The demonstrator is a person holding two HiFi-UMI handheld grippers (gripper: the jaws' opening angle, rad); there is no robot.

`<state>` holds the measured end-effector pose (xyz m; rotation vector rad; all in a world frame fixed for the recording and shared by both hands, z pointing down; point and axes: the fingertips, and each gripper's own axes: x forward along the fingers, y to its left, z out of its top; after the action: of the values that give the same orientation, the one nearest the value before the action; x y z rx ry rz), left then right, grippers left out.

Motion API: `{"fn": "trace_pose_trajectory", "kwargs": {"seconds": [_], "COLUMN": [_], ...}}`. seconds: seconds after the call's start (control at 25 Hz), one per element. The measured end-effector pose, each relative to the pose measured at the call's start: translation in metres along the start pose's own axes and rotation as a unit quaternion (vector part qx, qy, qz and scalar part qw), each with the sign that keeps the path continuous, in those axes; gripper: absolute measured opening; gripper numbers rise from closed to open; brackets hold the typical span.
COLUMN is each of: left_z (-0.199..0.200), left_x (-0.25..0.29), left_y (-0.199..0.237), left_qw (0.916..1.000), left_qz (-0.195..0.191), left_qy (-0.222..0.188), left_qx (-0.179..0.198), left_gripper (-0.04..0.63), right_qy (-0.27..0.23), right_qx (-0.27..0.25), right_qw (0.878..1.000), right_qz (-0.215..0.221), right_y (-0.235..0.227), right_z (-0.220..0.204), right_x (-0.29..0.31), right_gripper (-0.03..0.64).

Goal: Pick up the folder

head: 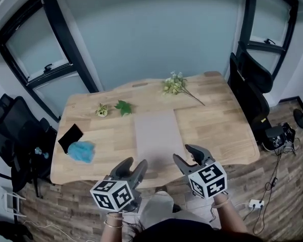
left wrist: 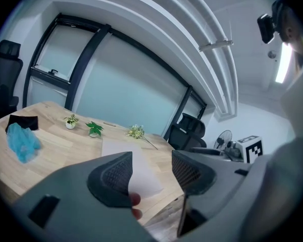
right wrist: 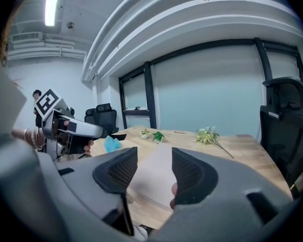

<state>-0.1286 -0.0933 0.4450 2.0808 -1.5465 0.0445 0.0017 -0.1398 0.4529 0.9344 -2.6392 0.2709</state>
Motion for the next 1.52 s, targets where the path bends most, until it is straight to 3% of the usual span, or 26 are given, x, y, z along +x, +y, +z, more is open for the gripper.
{"fn": "trace_pose_trajectory", "kwargs": {"seconds": [0.24, 0.52, 0.8, 1.52], "left_z": [0.005, -0.002, -0.010, -0.022], "left_x": [0.016, 0.040, 0.065, 0.128], "left_y": [0.023, 0.051, 0.073, 0.131], "left_qw": [0.9995, 0.9989, 0.9964, 0.9868], "left_qz": [-0.009, -0.005, -0.018, -0.029], "left_qy": [0.005, 0.033, 0.061, 0.133], "left_qx": [-0.029, -0.031, -0.057, -0.089], "left_gripper": [0.222, 0.222, 0.230, 0.239], "right_qy": [0.022, 0.051, 0.076, 0.130], "right_qx": [0.006, 0.010, 0.019, 0.092], "right_qw": [1.000, 0.999, 0.997, 0.986], "right_qz": [0.000, -0.006, -0.017, -0.048], "right_y": [-0.012, -0.033, -0.053, -0.097], "right_z": [-0.008, -0.022, -0.032, -0.060], "right_x": [0.024, 0.051, 0.076, 0.132], "right_gripper": [0.189, 0.189, 0.189, 0.189]}}
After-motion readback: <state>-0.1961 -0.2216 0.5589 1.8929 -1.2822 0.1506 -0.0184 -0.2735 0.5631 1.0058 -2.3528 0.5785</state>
